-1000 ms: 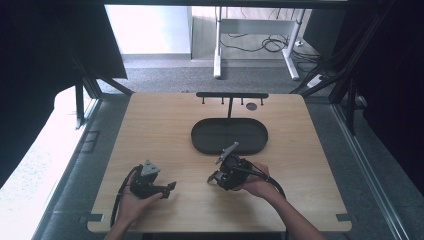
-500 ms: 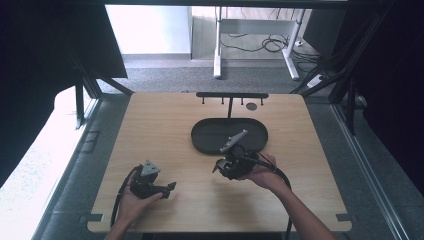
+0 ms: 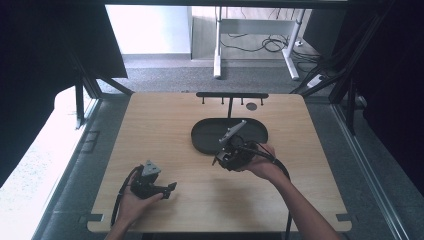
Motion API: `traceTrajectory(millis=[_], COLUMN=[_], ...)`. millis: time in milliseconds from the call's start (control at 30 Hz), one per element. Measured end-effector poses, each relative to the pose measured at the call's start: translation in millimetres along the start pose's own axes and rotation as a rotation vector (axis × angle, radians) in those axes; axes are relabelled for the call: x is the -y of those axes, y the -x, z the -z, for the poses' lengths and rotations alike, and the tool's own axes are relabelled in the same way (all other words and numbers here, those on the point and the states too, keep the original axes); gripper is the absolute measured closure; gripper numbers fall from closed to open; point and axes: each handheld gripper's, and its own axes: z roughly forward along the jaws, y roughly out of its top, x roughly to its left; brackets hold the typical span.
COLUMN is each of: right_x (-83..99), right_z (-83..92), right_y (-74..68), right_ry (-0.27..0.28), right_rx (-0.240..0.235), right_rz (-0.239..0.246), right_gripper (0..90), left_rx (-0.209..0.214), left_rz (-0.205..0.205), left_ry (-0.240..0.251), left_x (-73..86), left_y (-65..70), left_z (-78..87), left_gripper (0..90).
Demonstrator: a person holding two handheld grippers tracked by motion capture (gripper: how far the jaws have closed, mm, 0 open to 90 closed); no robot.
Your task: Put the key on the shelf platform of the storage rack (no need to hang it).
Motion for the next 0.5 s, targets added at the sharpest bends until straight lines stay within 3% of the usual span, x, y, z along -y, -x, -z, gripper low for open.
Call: traceTrajectory(millis=[500], right_x=[-16.9], right_z=[-1.2], right_y=[14.2], right_ry=[0.009], right_rx=[0.015], right_rz=[-0.011], right_gripper=[49.4], left_rx=[0.005], left_rz=[-0.005], left_ry=[-0.012], left_x=[0.0], left_y=[0.0], left_z=[-0.8], left_gripper=[17.9])
